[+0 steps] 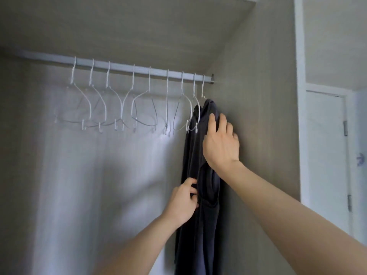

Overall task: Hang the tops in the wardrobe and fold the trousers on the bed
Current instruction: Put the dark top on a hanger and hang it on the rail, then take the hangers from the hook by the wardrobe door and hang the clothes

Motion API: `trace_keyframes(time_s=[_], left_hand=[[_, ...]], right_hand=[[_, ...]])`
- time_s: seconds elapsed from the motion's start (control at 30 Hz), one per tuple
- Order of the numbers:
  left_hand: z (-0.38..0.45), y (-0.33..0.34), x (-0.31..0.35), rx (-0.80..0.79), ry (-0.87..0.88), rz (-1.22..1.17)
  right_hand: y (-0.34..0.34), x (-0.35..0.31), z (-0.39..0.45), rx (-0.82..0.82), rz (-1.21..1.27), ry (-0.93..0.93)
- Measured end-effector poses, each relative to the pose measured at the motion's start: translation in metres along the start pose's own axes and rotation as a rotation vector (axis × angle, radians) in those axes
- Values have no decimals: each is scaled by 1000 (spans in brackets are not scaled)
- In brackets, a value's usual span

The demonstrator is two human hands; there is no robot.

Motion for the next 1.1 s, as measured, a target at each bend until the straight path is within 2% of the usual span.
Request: trace_keyframes(time_s=[0.2,0.43,0.6,0.8,0.9,1.0,1.1], left_hand=[[-83,-43,-6,121,-76,-6],[-219,-124,-21,327,-194,13],[-325,-170,-20,419,-390,108],[-477,-209,19,626,-674,307],[-558,-206,51,761,-833,379],[-636,-186,91,825,-1021,465],[-723,-164,145,977,-1192,522]], right_hand=[[-41,-30,-92,-102,20,-170],[-75,-102,-207,-264,381,-522],[-83,-157,-270,-420,631,-609],[-129,-226,-376,-498,981,-902],[-161,-245,-429,-567,1160,-1027],[-200,-259,-485,-618,1293,-1143],[-260,-266,-539,-704,1422,-1284]])
Point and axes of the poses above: each hand's wrist, its own z-axis towards the middle knuckle, its own y-axis out of the palm, x = y × z, the point moved 7 cm from there along z, towards the middle knuckle, and after that the axes turned 1 degree about x, right-handed, at the moved point
